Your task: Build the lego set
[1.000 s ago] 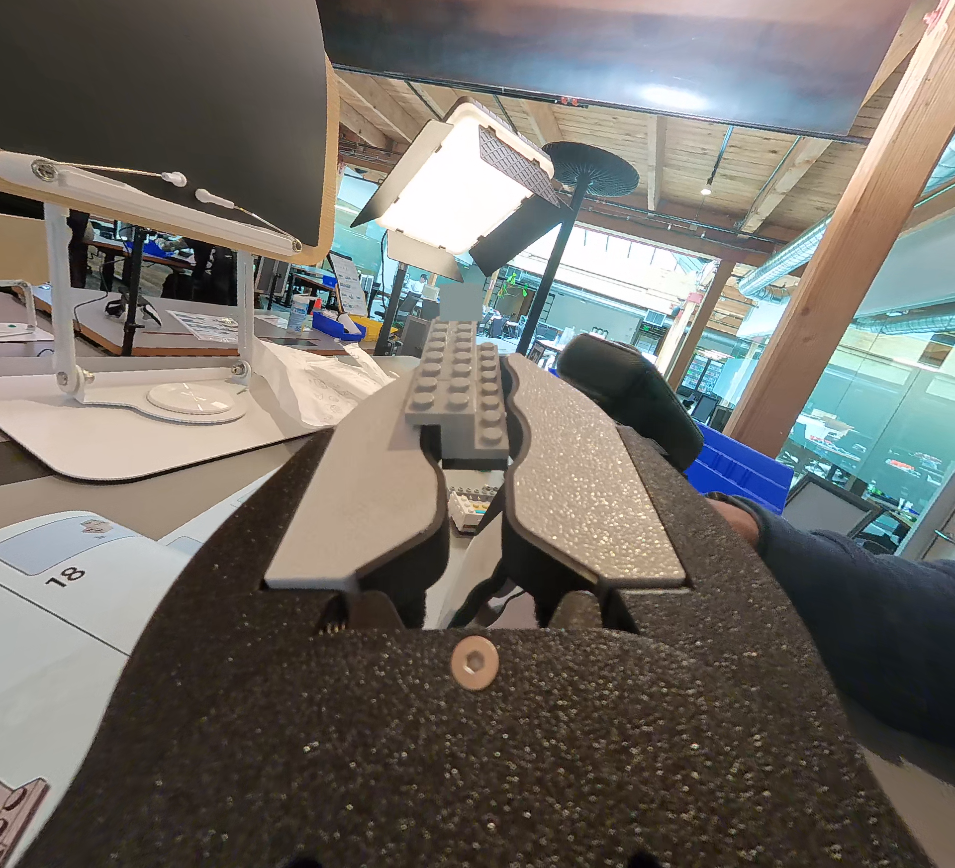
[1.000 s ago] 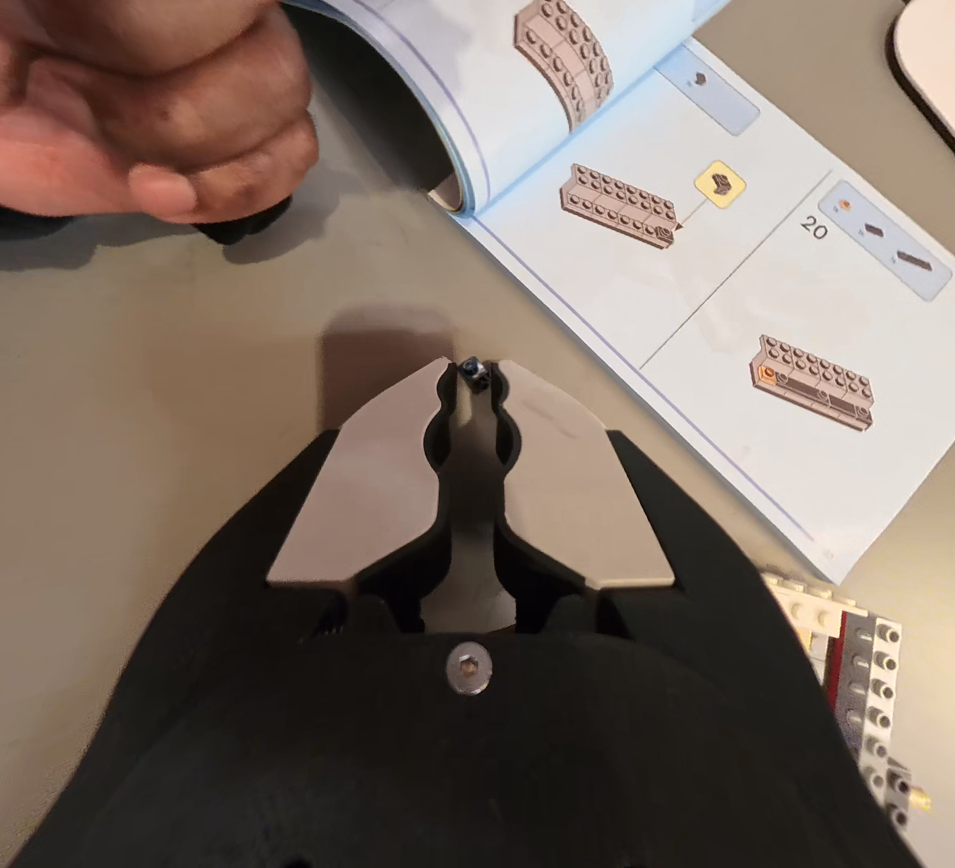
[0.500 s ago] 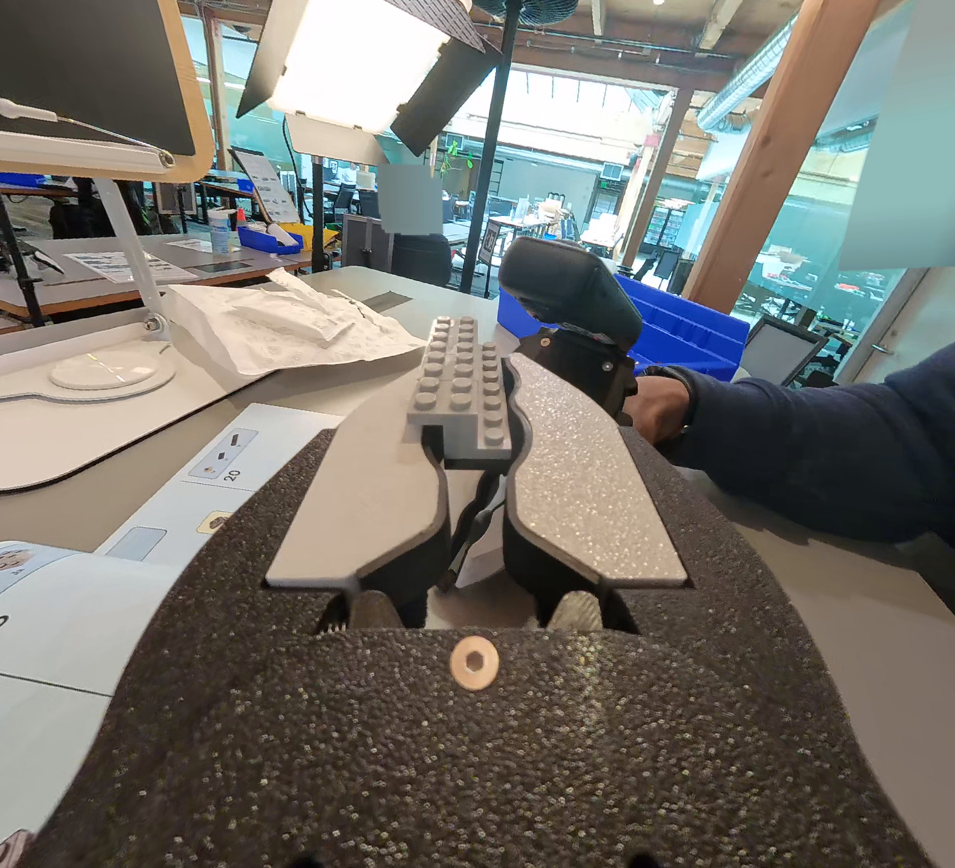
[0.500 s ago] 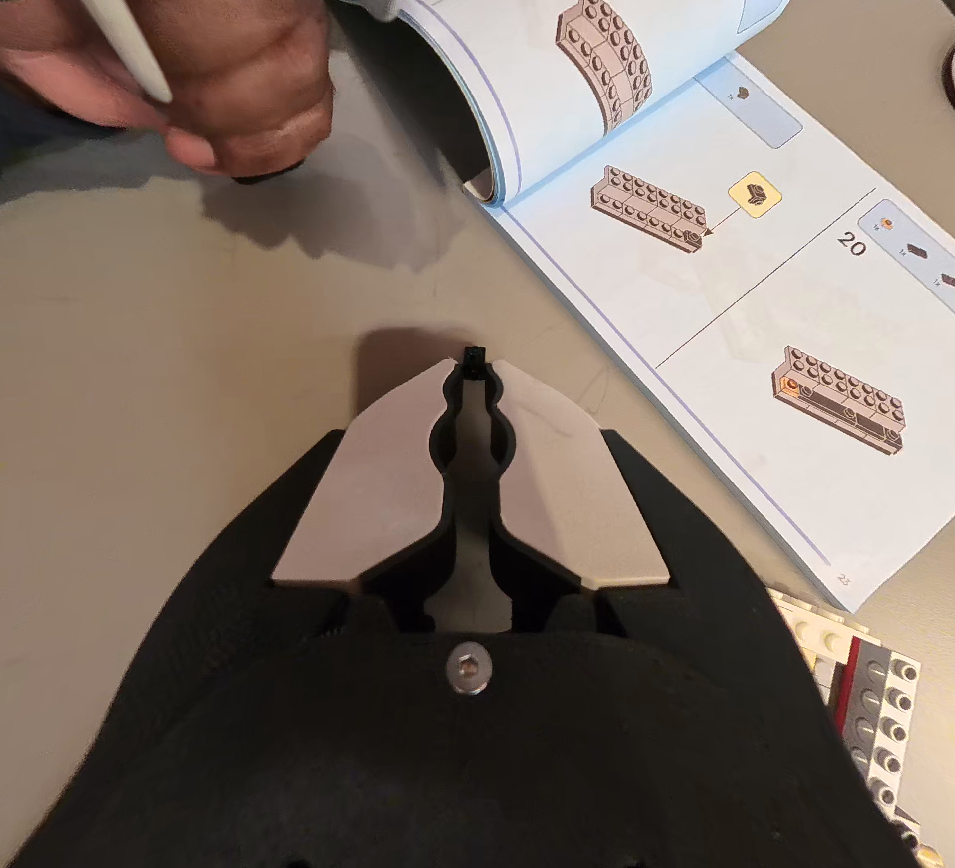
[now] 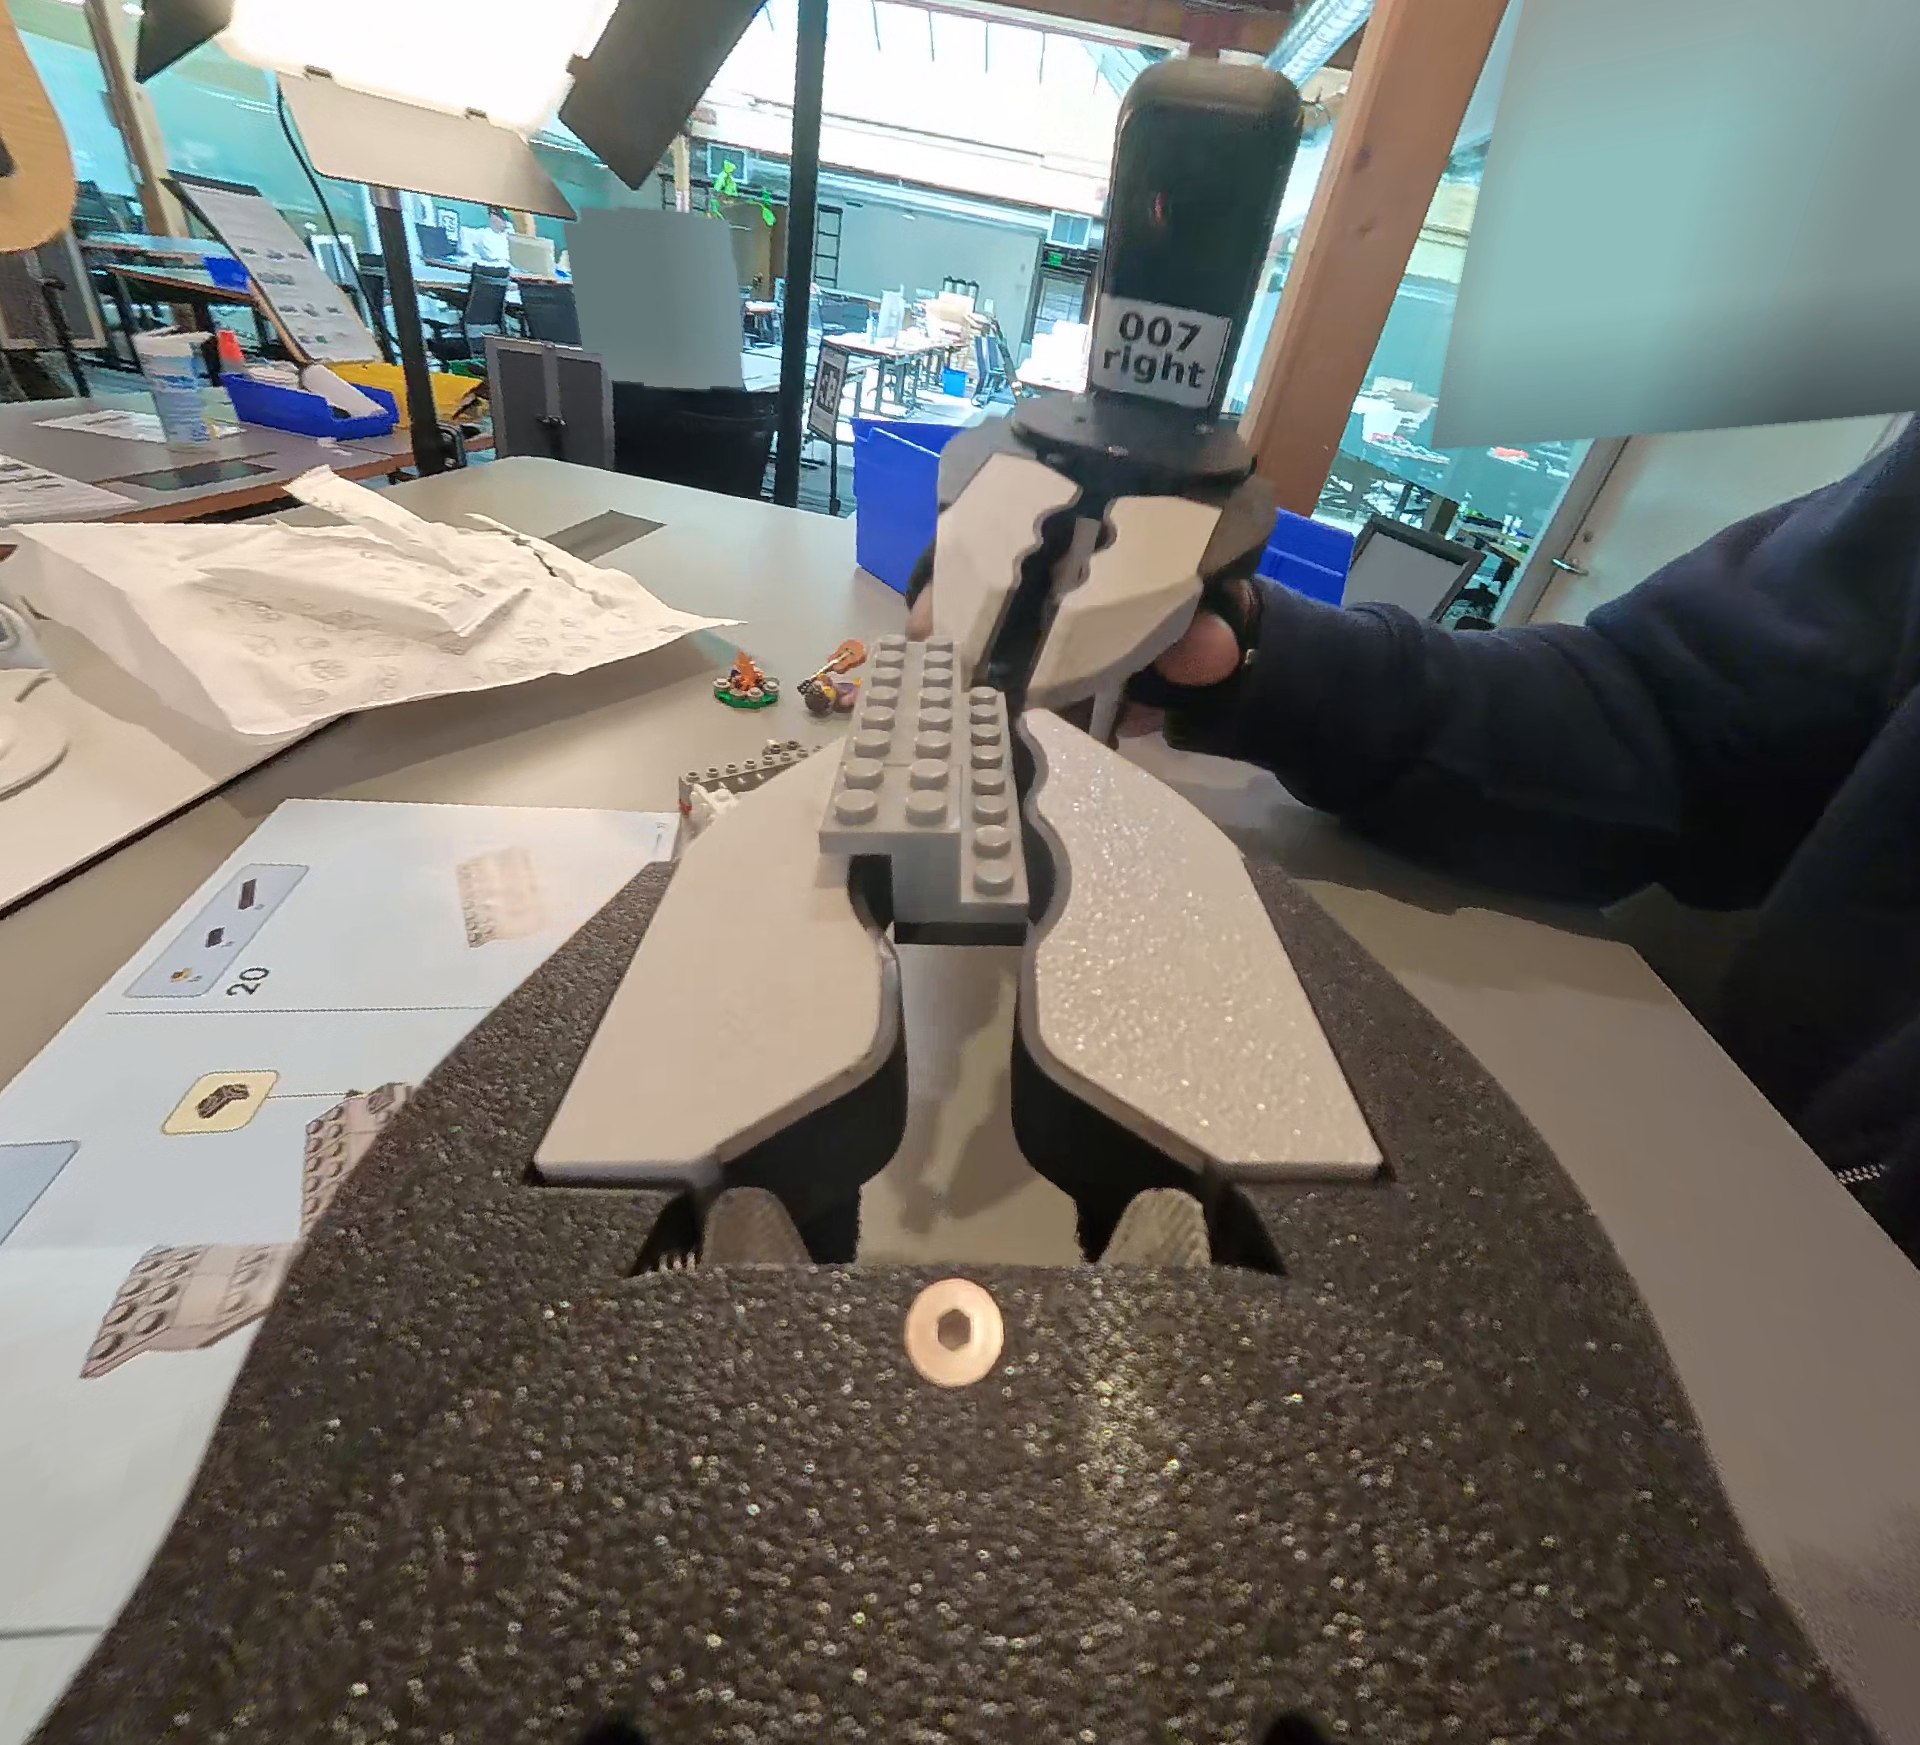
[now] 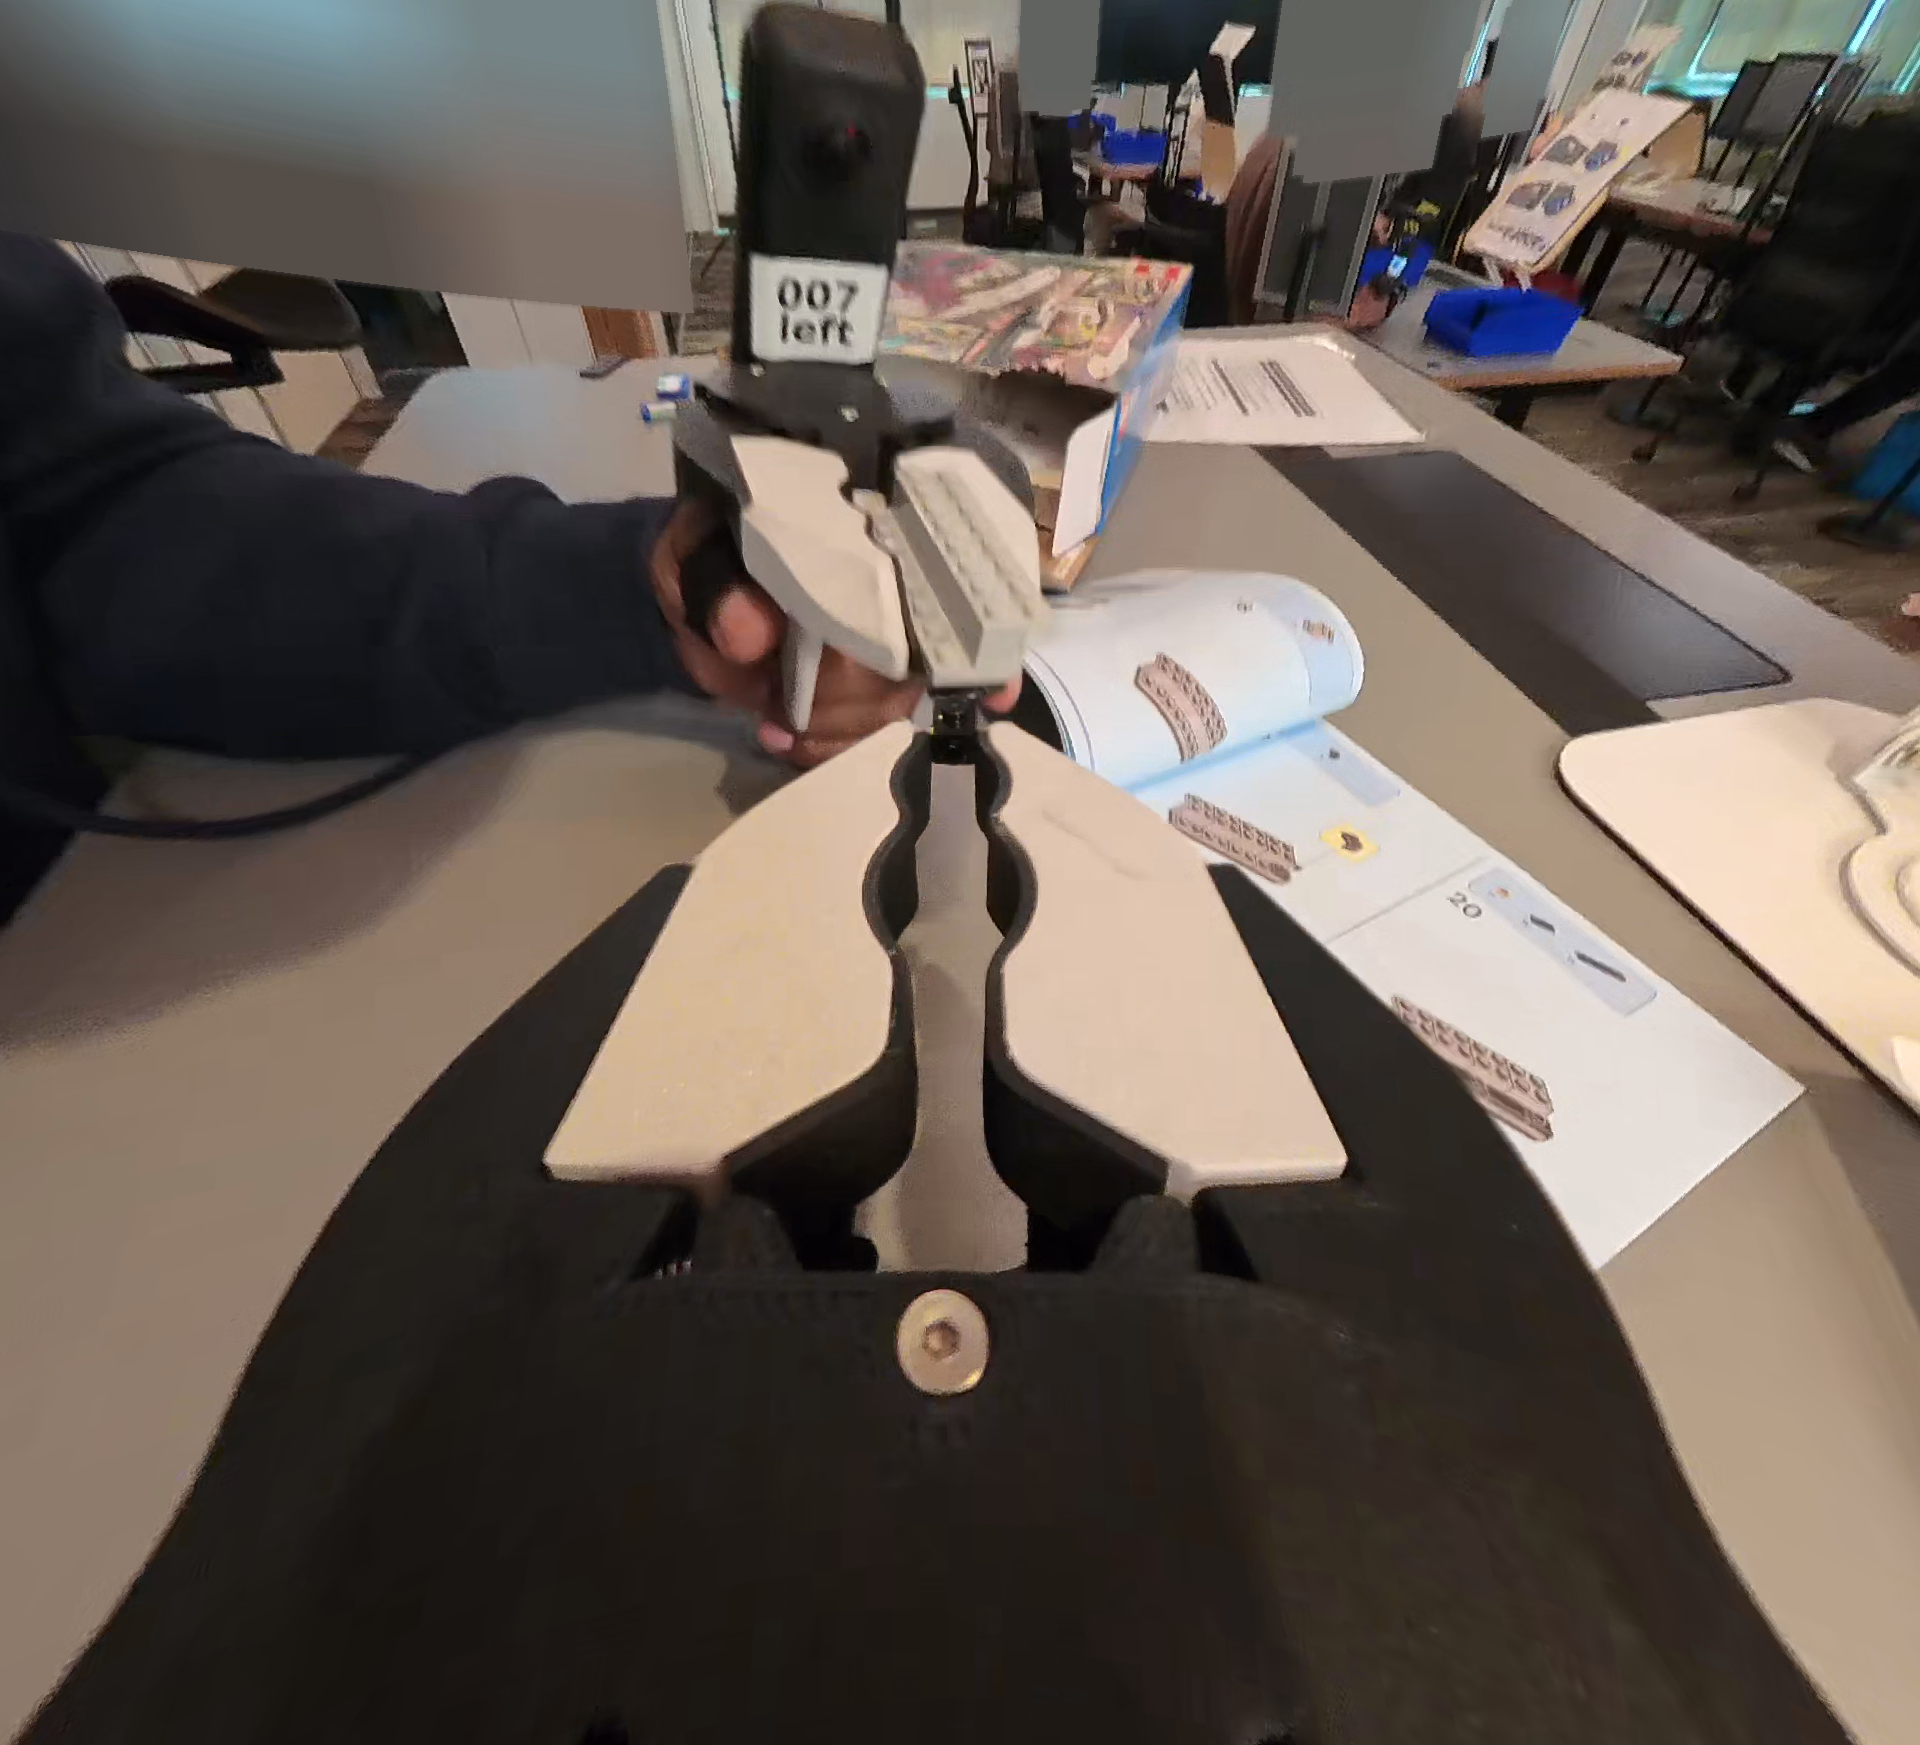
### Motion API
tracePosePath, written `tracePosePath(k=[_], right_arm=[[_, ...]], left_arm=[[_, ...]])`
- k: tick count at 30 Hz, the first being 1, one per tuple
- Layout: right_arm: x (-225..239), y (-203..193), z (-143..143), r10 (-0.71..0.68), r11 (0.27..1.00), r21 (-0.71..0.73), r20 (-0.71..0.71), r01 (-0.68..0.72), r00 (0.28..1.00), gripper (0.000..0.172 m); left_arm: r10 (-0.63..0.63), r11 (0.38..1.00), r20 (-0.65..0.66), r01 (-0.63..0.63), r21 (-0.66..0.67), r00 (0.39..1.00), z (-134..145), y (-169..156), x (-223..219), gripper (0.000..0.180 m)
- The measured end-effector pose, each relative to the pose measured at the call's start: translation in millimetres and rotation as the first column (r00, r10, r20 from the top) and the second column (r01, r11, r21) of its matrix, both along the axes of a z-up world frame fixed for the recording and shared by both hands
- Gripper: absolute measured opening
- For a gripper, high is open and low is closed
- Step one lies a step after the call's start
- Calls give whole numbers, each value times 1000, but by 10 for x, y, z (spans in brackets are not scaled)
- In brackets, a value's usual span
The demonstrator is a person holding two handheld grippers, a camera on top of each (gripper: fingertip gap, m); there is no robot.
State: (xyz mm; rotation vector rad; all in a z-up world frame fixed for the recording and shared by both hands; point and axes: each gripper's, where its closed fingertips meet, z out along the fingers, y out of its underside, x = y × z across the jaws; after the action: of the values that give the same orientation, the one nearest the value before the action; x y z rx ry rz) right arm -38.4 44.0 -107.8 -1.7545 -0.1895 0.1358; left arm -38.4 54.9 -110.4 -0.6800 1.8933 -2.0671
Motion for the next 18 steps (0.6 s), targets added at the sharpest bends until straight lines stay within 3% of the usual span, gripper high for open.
tracePosePath(k=[18], right_arm=[[-27, 18, 33, -62, 997, -54, 20, 63, 998, 8]], left_arm=[[-56, 995, -39, 53, -83, 998, 15, -125, -15, 17]])
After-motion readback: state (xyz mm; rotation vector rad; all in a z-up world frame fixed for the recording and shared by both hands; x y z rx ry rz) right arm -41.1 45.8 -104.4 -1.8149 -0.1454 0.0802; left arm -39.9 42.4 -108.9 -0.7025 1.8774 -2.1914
